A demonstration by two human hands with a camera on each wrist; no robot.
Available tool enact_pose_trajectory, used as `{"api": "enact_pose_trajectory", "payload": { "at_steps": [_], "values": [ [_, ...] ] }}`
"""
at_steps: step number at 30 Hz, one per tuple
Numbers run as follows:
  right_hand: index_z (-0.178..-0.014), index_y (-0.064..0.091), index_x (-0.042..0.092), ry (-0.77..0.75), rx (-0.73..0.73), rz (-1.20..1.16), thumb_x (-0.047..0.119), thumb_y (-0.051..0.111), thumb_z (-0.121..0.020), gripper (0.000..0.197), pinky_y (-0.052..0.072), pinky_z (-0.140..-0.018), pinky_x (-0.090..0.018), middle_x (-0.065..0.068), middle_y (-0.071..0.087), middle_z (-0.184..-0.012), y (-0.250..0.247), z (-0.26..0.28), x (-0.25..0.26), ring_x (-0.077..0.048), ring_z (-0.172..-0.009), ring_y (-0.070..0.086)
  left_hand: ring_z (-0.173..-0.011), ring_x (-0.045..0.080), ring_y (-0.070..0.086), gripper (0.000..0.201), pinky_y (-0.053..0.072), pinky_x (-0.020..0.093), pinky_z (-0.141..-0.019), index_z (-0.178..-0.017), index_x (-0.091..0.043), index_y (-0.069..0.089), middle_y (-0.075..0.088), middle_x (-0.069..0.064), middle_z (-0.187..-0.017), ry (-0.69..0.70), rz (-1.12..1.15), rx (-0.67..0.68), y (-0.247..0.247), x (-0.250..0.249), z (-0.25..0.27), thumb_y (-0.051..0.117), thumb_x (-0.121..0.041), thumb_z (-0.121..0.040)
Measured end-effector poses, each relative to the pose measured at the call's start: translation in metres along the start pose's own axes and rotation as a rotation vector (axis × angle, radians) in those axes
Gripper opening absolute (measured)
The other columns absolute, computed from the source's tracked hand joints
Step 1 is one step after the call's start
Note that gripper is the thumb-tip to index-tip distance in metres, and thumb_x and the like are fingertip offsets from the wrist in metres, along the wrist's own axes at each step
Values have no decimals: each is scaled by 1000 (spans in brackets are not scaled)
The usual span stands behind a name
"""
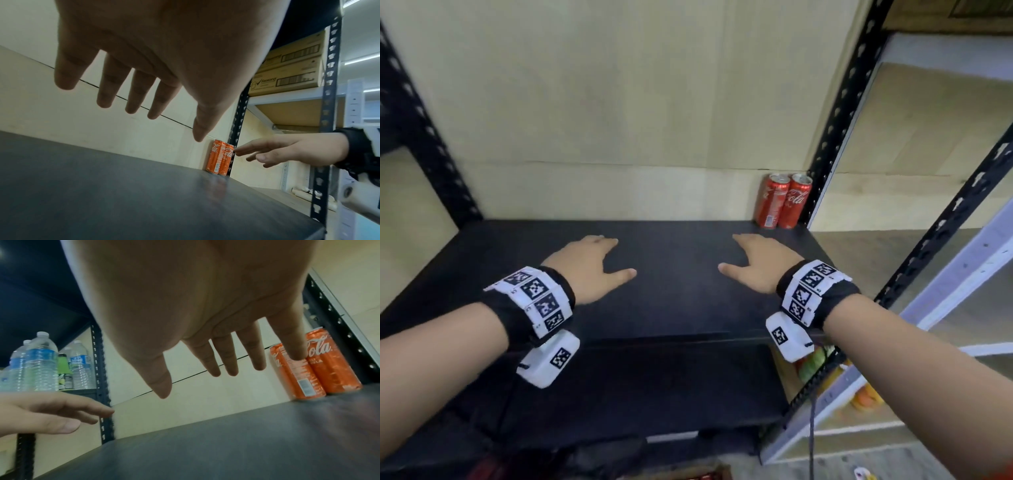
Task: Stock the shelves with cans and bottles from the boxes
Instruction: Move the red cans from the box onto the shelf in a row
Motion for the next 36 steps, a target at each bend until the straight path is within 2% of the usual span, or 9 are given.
{"api": "enact_pose_trajectory", "payload": {
  "at_steps": [5, 12, 17, 21, 26, 29, 31, 33, 36],
  "values": [
    [-158, 27, 21, 8, 39, -25, 68, 51, -92, 85, 33, -117, -41, -2, 32, -162, 38, 54, 43, -23, -146, 36, -136, 27, 47, 86, 43, 45, -109, -152, -28, 38, 41, 2, -155, -25, 12, 4, 10, 51, 70, 48, -80, -83],
    [-156, 33, 21, 24, 165, -6, 66, 57, -90, 83, 37, -114, -38, -7, 41, -156, 80, 131, 98, -25, -139, 44, -132, 27, 51, 81, 43, 41, -109, -149, -28, 43, 47, 3, -149, -13, 58, 92, 33, 98, 148, 51, -76, -84],
    [-156, 33, 24, 11, 256, -10, 69, 55, -89, 84, 38, -113, -35, -5, 43, -156, 106, 174, 109, -23, -139, 45, -131, 24, 51, 77, 41, 34, -107, -149, -28, 44, 50, 4, -145, -4, 84, 205, 57, 106, 190, 52, -73, -86],
    [-157, 31, 27, 8, 344, -19, 71, 53, -89, 84, 38, -113, -36, -6, 43, -155, 129, 196, 99, -23, -140, 44, -132, 23, 49, 79, 40, 34, -107, -150, -28, 42, 47, 4, -148, -21, 96, 308, 87, 104, 212, 52, -73, -86],
    [-156, 33, 24, 11, 466, -23, 69, 55, -90, 82, 38, -107, -31, -5, 46, -152, 170, 219, 69, -23, -137, 46, -128, 24, 52, 76, 42, 33, -106, -148, -26, 44, 51, 6, -142, -71, 109, 466, 143, 88, 238, 56, -68, -87],
    [-153, 38, 24, 24, 542, -36, 67, 56, -91, 77, 40, -100, -30, -6, 52, -148, 203, 232, 44, -25, -131, 52, -122, 23, 56, 66, 43, 29, -97, -141, -22, 52, 57, 7, -135, -107, 122, 562, 182, 72, 254, 61, -62, -89],
    [-155, 35, 23, 54, 619, -46, 68, 54, -91, 80, 39, -104, -32, -6, 48, -152, 228, 244, 27, -25, -135, 49, -125, 24, 54, 61, 39, 25, -93, -141, -20, 52, 56, 7, -139, -119, 115, 653, 209, 59, 264, 59, -57, -93],
    [-158, 29, 22, 101, 701, -34, 71, 51, -91, 86, 38, -109, -35, -6, 43, -156, 254, 257, 11, -26, -139, 45, -130, 23, 51, 60, 37, 25, -96, -142, -20, 50, 52, 2, -145, -143, 86, 711, 236, 50, 272, 55, -56, -95],
    [-158, 27, 23, 169, 801, -72, 68, 53, -92, 84, 38, -109, -37, -5, 41, -157, 296, 275, -13, -26, -139, 44, -138, 24, 46, 68, 36, 28, -108, -149, -19, 45, 46, 6, -153, -226, 85, 770, 279, 46, 281, 58, -57, -94]
  ]
}}
Point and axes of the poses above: each hand's wrist, its own z-axis away from the middle knuckle, its own y-axis out of the palm, x = y × z, the point moved 4 cm from there along -z, towards the middle knuckle
